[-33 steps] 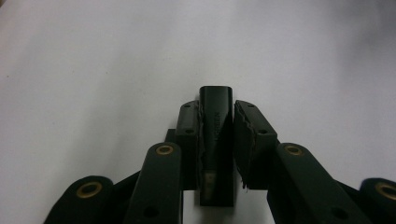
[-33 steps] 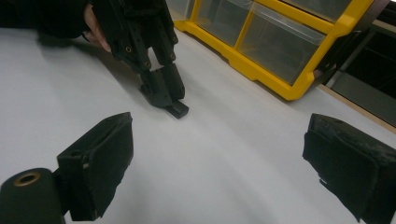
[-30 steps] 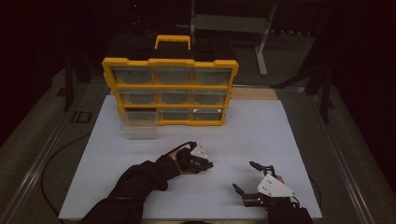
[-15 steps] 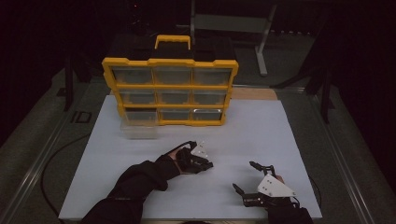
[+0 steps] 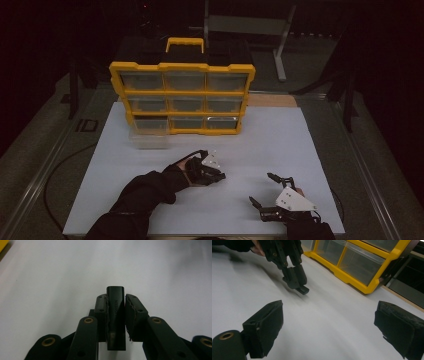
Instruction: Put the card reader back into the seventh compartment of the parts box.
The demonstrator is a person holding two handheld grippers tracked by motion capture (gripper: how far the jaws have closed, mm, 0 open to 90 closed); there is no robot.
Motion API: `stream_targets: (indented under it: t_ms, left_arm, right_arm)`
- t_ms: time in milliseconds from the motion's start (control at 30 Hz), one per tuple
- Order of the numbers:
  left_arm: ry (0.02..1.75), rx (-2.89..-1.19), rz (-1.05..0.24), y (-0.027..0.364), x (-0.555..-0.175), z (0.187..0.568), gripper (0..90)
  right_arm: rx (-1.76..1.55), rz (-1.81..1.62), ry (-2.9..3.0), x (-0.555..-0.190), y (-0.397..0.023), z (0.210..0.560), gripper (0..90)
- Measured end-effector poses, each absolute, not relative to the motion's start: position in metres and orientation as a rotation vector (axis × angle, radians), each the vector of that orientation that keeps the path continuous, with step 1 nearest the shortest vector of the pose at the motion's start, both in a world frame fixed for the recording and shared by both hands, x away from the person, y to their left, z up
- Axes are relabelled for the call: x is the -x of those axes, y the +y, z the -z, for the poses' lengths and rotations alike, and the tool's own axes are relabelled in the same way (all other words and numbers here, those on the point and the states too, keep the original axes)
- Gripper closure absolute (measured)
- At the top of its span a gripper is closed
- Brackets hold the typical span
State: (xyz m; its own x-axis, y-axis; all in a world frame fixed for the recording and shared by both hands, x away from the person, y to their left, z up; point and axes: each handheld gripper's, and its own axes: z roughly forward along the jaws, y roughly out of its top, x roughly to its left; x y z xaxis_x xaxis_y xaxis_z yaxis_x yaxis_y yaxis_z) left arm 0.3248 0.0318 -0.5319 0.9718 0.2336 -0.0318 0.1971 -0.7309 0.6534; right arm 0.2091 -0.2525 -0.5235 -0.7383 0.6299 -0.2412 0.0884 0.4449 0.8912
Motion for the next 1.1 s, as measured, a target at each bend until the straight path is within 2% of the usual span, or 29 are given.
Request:
stream_targets:
  t_ms: [1100]
  left_arm:
    - [0.29, -2.422, -0.064, 0.053, -0.32, 0.506, 73.0]
  right_arm:
    - [-0.603, -1.277, 2.137, -0.209, -0.253, 0.523, 8.7]
